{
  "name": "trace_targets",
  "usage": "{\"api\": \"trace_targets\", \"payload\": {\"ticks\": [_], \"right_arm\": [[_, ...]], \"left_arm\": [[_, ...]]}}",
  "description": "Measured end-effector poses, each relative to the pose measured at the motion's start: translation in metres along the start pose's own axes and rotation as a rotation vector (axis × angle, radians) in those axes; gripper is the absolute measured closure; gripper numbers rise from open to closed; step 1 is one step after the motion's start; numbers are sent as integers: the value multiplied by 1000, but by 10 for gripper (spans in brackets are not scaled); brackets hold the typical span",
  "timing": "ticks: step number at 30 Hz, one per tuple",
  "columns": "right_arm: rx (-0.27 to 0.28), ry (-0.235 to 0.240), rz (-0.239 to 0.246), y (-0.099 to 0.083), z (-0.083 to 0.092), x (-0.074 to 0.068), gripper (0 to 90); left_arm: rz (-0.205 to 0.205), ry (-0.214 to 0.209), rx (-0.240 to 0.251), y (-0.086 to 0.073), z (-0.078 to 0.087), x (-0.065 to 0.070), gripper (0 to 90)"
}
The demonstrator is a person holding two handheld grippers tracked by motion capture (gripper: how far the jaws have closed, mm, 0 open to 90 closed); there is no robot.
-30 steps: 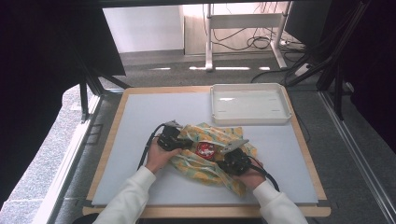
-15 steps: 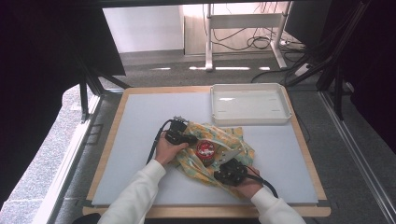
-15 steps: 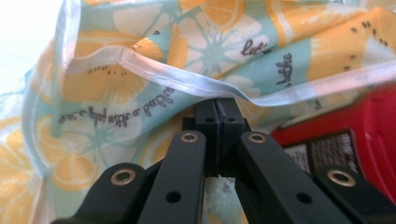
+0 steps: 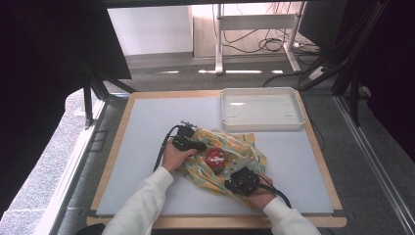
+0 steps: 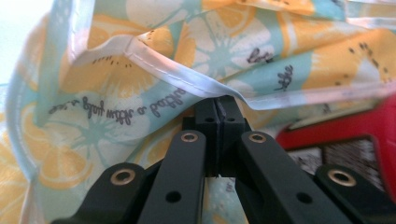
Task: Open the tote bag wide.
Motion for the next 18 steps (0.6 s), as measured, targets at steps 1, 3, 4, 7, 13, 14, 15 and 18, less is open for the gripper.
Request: {"api": "trace_targets", "payload": {"ticks": [1,3,4,7,13,14,15,18], "right_arm": [[27,-12,-11,3,6,3,889],[48,-21,-17,6,10,6,889],[62,-26,-27,8,14,7,889],[81,-31,-37,11,18,8,889],[148,-47,-37,21,40,10,889],[148,-47,-37,21,40,10,889],[162,-51,-42,22,44,13,889],[207,-72,-68,28,57,24,889]], "left_arm": [[-23,-7,21,-1,9,4,900],[-49,-19,34,-2,19,10,900],[-62,-28,42,-3,23,13,900],[-74,-33,59,-3,31,18,899],[-107,-43,83,-10,52,27,900],[-107,-43,83,-10,52,27,900],[-105,-44,89,-11,55,28,900],[-107,-52,99,-16,62,30,900]]}}
Point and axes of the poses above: each handheld gripper's, and its own axes: z roughly backward along the jaws, y roughly out of its top, x roughly to its right, the point moved 5 cm from there along -z, roughly forward along the jaws
